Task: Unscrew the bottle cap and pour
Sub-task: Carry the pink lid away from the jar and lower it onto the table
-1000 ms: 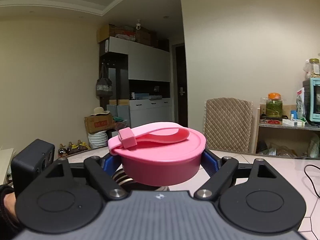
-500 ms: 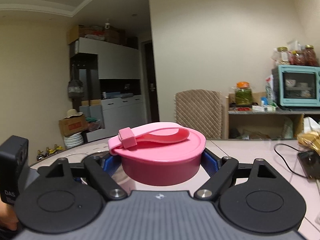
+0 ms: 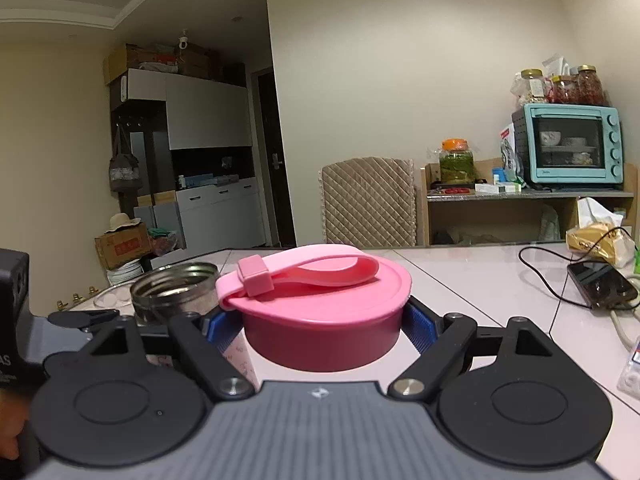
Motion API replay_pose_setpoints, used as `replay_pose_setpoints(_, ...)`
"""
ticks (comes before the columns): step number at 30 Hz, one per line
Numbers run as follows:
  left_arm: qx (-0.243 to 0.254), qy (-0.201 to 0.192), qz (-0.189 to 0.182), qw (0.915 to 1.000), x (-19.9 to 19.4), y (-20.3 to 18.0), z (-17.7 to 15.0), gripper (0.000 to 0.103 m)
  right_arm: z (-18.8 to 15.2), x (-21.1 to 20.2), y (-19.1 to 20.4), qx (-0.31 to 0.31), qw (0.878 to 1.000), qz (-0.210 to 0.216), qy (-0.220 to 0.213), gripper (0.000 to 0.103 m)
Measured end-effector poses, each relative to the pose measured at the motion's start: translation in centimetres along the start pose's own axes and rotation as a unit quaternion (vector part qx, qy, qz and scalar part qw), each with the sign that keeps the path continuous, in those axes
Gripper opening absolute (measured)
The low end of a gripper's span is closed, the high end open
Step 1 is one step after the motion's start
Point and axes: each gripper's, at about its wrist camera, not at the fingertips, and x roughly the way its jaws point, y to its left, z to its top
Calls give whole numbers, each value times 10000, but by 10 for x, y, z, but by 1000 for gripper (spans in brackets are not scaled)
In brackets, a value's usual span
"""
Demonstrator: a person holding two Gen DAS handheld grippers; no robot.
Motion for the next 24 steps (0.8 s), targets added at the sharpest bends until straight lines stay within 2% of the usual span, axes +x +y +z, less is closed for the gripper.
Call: replay_pose_setpoints(24, -193, 6, 393, 9990, -1, -16, 1, 90, -26, 9, 4, 25, 9966, -531, 630, 85)
